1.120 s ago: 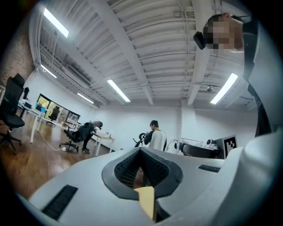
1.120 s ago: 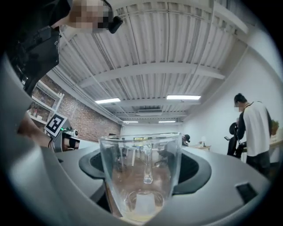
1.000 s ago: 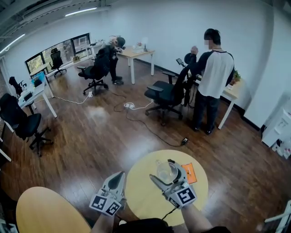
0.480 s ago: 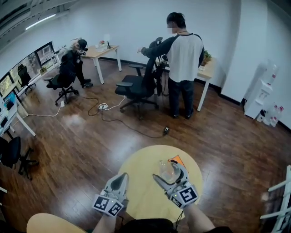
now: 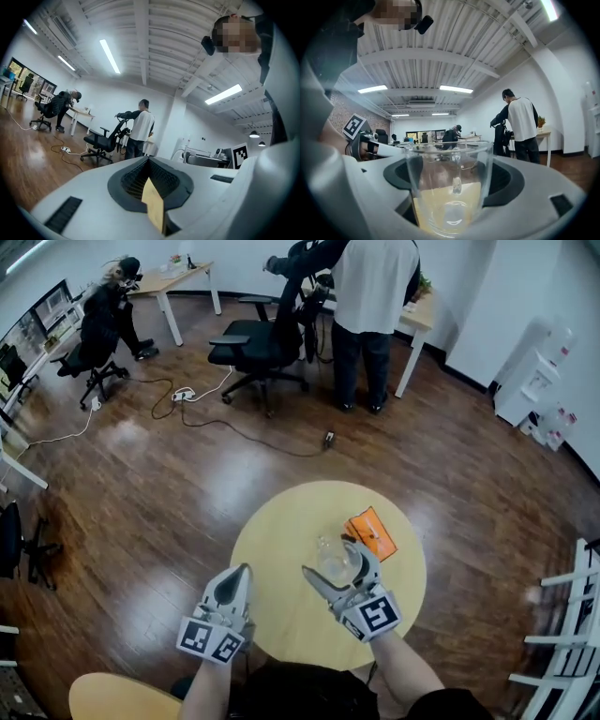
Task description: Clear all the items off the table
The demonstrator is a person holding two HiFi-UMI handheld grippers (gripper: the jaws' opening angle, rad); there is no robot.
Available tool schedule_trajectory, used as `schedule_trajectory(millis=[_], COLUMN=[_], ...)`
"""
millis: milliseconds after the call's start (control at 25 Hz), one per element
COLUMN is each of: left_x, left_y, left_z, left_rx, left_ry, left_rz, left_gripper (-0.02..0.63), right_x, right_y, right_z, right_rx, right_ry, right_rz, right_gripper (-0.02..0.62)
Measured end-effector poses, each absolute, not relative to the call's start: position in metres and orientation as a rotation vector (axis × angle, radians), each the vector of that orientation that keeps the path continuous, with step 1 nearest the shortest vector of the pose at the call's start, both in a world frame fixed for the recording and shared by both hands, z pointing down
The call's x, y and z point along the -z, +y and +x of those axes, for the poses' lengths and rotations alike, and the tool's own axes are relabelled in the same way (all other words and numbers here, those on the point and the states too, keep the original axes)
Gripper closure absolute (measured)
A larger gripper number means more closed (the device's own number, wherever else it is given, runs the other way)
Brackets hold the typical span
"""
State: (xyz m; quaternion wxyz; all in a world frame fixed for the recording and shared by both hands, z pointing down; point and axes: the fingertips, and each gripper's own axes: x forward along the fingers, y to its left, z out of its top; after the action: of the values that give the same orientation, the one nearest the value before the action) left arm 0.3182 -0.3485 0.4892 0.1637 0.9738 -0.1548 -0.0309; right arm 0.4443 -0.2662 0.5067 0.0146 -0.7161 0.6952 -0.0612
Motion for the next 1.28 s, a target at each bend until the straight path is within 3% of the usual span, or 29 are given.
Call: schedule_trajectory(millis=[680,1280], left_x=[-0.596,-0.611], left_y=[-0.368,-0.369], left_z=[0.282,0.277], left_rx=[-0.159,-0.168], left_ry=[-0.506,-0.564], left_rz=[2.644,2.655], left_gripper=[0.614,0.614], right_x=[-0.649,-0.675], right_y=[-0.312,-0.306], right_z=[0.435,0.432], right_rx=[0.435,0.475], right_ry=[2.125,2.127], right_rz=[-2.350,-2.361], right_gripper=[0.179,0.179])
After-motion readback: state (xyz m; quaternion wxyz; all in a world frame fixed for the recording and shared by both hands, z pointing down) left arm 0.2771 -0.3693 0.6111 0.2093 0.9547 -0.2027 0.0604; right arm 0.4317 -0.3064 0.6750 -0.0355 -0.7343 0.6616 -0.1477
